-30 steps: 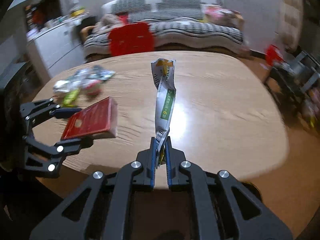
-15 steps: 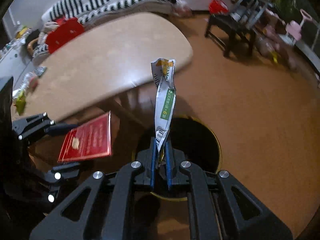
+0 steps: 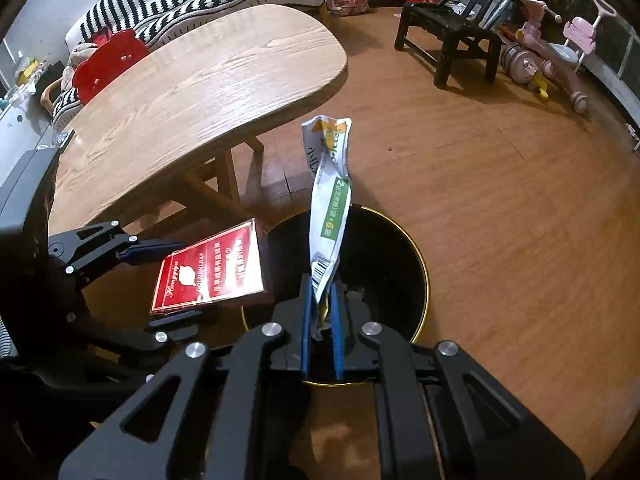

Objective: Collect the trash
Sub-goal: 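Carry both items over the bin and open both tools to release them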

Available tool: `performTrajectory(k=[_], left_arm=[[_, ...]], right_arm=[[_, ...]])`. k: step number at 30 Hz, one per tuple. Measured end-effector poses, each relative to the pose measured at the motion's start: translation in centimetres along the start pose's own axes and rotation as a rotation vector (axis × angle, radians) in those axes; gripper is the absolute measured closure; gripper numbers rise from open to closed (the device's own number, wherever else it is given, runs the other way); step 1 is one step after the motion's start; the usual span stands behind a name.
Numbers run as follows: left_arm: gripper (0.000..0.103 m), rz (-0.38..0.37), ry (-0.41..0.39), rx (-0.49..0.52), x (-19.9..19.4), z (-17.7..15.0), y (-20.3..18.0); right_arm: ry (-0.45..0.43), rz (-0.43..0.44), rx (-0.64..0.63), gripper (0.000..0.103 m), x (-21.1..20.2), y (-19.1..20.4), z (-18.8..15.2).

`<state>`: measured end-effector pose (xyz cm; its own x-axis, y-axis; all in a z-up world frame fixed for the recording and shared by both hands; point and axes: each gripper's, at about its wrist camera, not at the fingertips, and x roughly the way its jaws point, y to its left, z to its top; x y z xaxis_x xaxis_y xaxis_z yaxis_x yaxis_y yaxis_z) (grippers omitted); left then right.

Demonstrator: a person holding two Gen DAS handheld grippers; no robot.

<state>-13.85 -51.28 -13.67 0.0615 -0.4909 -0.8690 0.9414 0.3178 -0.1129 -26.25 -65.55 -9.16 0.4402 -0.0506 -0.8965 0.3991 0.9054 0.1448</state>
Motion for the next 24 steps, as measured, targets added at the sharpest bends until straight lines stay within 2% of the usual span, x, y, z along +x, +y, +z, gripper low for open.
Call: performTrajectory(k=[5,11,13,14,15,16,17,19,24], left_arm=[[0.040,-0.003,0.011,-0.001,0.8,0.2,0.1],[0.025,0.006,0.003,-0.004,1.0,0.3,0.2],[0.022,0.004,-0.004,-0.002,0.8,0.3,0.2],[0.022,0.004,-0.009,0.003,0.5,0.3,0.2],[0.021,0.008,-0.014,0.006,0.1,0.1,0.1],[0.019,0.009,-0.020,0.007,-0.4,0.1,0.2],[0.018,0.008,-0.029,0.008,-1.1,0.0,0.3],[0.012,0.015,-0.070,-0.005,-3.5,-0.3,1.0],[0.009,0.074,-0.159,-0.075,-9.6,-2.3,5.0]], right_arm=[[0.014,-0.005,0.000,0.094,0.3,0.0,0.2],[0.037,-0.026,-0.002,0.093,0.9,0.0,0.4],[0.034,-0.030,-0.002,0.090,0.8,0.1,0.5],[0.029,-0.036,-0.001,0.077,0.7,0.1,0.6],[0.015,-0.045,0.001,0.050,0.4,0.2,0.7],[-0.020,-0.052,0.002,0.038,-0.2,0.6,1.0],[-0.042,-0.050,-0.001,0.031,-0.6,0.9,1.3],[-0.063,-0.028,-0.006,0.031,-1.3,1.8,2.0],[-0.152,0.031,-0.061,0.029,-3.0,7.4,4.6]])
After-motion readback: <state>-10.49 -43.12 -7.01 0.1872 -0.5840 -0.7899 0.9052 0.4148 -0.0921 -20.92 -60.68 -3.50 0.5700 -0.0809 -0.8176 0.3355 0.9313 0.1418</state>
